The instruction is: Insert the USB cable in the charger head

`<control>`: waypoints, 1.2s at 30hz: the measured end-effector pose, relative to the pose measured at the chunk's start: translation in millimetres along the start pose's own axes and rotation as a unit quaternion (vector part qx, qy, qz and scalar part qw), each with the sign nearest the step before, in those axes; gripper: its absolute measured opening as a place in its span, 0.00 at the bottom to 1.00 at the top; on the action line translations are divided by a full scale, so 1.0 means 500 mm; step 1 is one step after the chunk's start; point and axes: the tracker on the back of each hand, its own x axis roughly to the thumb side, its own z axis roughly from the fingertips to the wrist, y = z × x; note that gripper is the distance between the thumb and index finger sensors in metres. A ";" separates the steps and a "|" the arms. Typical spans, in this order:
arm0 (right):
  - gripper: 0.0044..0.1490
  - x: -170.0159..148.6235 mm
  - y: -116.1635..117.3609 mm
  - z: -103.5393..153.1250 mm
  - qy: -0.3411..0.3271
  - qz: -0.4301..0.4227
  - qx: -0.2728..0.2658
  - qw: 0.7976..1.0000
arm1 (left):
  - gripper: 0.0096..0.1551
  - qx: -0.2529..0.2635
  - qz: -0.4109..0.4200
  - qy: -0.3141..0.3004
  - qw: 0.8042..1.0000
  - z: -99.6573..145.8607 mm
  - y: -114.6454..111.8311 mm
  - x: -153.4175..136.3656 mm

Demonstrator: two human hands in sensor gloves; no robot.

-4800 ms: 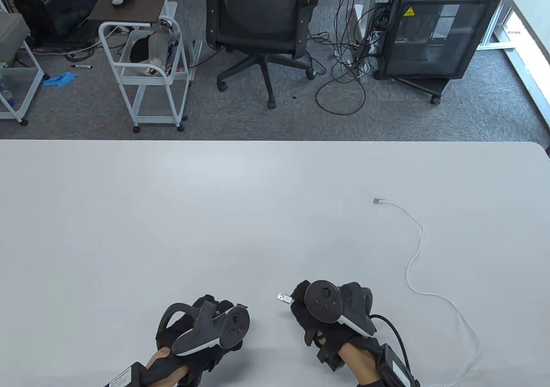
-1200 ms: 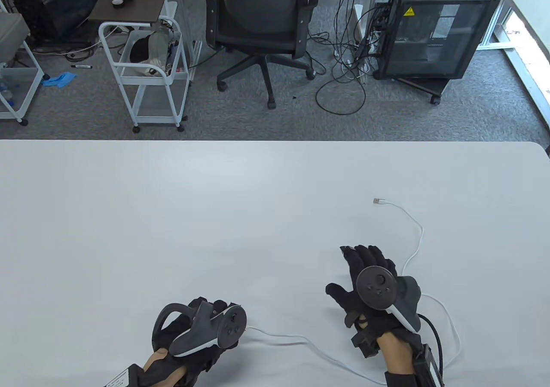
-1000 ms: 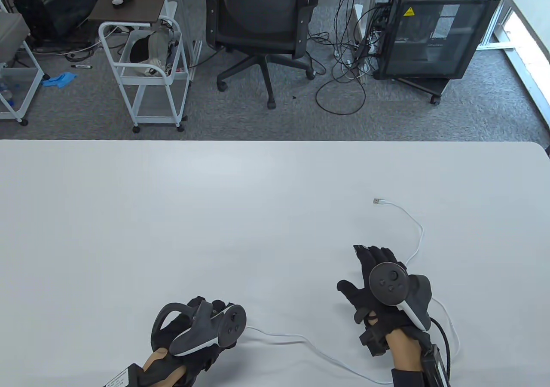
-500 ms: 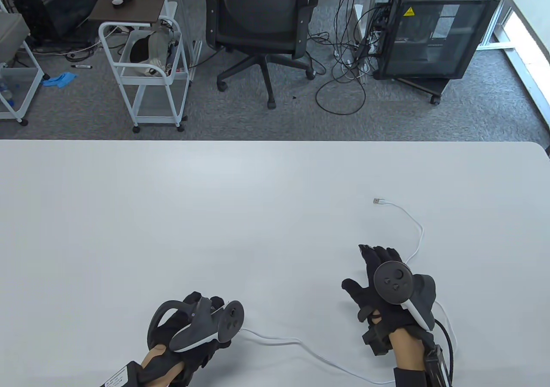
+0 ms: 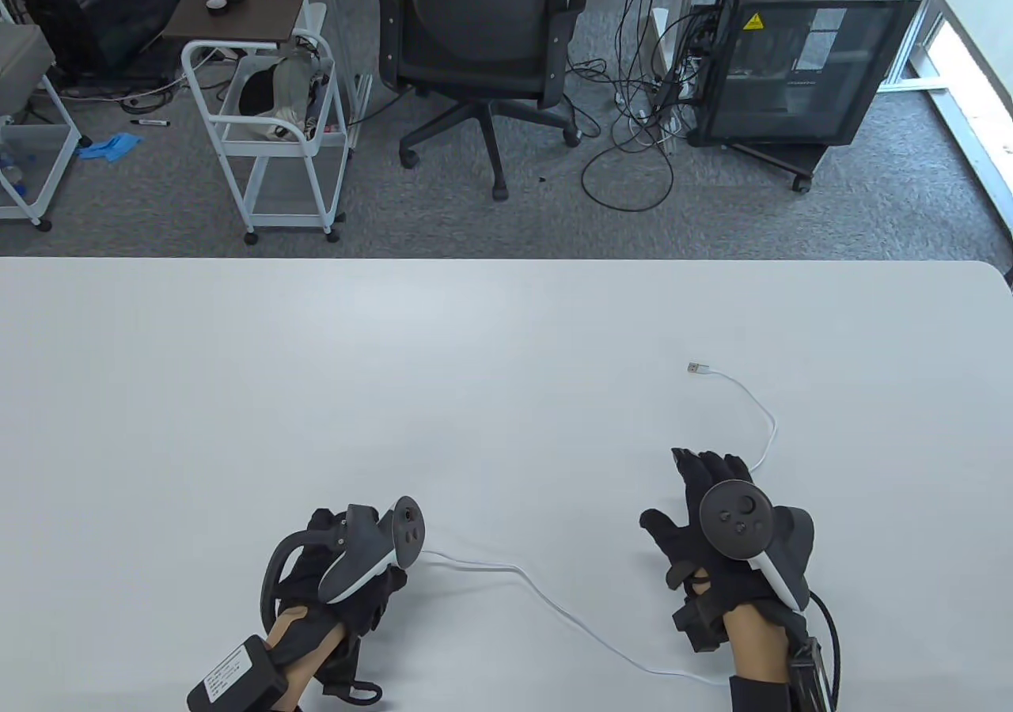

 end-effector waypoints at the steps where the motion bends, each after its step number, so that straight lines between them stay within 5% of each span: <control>1: 0.57 -0.002 -0.002 0.000 0.001 -0.005 -0.004 1.000 | 0.45 -0.010 -0.012 0.005 1.000 -0.007 -0.007 -0.001; 8: 0.57 -0.001 0.000 0.000 -0.002 -0.011 0.001 1.000 | 0.45 -0.032 -0.033 0.018 0.999 -0.020 -0.038 0.009; 36: 0.57 0.007 0.017 -0.004 -0.004 0.000 0.035 0.999 | 0.46 -0.004 -0.053 0.009 0.999 -0.015 -0.046 0.021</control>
